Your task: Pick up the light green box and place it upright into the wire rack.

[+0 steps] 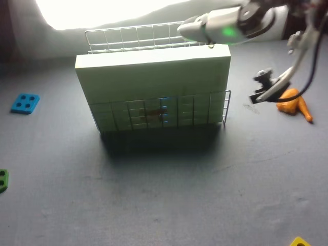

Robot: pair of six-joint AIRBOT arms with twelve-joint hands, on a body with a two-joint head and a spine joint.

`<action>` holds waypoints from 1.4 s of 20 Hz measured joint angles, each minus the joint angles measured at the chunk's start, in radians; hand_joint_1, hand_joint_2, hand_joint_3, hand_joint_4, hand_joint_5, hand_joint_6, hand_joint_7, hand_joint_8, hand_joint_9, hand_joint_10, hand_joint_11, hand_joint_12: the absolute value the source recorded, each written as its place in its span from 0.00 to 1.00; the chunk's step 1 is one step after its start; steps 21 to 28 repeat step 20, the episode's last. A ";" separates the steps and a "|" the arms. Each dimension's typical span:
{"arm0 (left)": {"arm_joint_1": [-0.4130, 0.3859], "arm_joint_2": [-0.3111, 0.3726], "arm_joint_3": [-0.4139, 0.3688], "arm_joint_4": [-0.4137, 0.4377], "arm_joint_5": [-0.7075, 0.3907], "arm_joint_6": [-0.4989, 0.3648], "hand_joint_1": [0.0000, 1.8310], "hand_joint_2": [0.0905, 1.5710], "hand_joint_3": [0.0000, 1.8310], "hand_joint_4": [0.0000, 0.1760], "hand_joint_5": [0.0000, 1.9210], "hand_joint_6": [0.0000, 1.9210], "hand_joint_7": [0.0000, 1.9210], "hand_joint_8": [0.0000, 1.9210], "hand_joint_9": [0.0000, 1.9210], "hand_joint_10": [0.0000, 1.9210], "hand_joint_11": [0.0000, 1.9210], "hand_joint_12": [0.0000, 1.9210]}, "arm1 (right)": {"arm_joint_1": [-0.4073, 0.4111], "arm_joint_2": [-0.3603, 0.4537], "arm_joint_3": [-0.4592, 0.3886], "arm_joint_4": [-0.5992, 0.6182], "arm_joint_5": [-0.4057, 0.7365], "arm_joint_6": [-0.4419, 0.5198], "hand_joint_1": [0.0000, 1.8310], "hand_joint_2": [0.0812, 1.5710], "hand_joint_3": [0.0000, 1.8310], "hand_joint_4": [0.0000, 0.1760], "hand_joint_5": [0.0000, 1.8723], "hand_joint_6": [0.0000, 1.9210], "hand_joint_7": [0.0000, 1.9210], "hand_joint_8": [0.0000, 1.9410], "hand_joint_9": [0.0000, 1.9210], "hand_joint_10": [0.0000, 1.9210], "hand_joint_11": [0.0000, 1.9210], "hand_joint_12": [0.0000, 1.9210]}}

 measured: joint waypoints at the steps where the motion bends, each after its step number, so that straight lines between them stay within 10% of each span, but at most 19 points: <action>1: 0.000 0.000 -0.003 0.000 0.003 0.000 0.01 0.80 0.00 0.02 0.34 0.06 0.36 0.04 0.31 0.04 0.00 0.66 | 0.006 0.029 -0.013 0.000 -0.011 0.003 0.08 0.73 0.00 0.00 0.43 0.09 0.45 0.07 0.34 0.27 0.07 0.77; 2: 0.000 0.000 -0.005 0.000 0.002 0.000 0.03 0.79 0.00 0.00 0.36 0.19 0.42 0.09 0.33 0.23 0.04 0.76 | 0.011 0.053 -0.021 0.001 -0.024 0.005 0.09 0.73 0.00 0.00 0.45 0.24 0.45 0.24 0.32 0.47 0.13 0.81; 4: 0.000 0.000 -0.013 0.000 -0.001 -0.001 0.07 0.79 0.00 0.00 0.38 0.74 0.38 0.78 0.30 0.92 0.19 0.98 | 0.016 0.097 -0.029 -0.005 -0.045 0.007 0.03 0.75 0.00 0.00 0.45 0.68 0.44 0.74 0.35 0.89 0.29 0.98; 5: 0.000 0.000 -0.013 0.000 0.000 -0.001 0.06 0.80 0.00 0.00 0.40 0.84 0.39 0.90 0.33 0.98 0.25 1.00 | 0.016 0.112 -0.033 -0.005 -0.048 0.007 0.01 0.76 0.00 0.00 0.47 0.77 0.48 0.85 0.41 0.98 0.36 1.00; 11: 0.006 0.000 -0.012 0.000 0.003 0.000 0.04 0.80 0.00 0.00 0.44 1.00 0.48 1.00 0.44 1.00 0.34 1.00 | 0.015 0.245 -0.101 -0.010 -0.124 -0.010 0.09 0.75 0.00 0.00 0.47 1.00 0.54 1.00 0.56 1.00 0.52 1.00; 28: 0.006 0.000 -0.011 0.000 0.003 0.000 0.02 0.82 0.00 0.00 0.43 1.00 0.49 1.00 0.47 1.00 0.41 1.00 | 0.015 0.328 -0.167 -0.014 -0.180 -0.039 0.07 0.77 0.00 0.00 0.50 1.00 0.60 1.00 0.62 1.00 0.63 1.00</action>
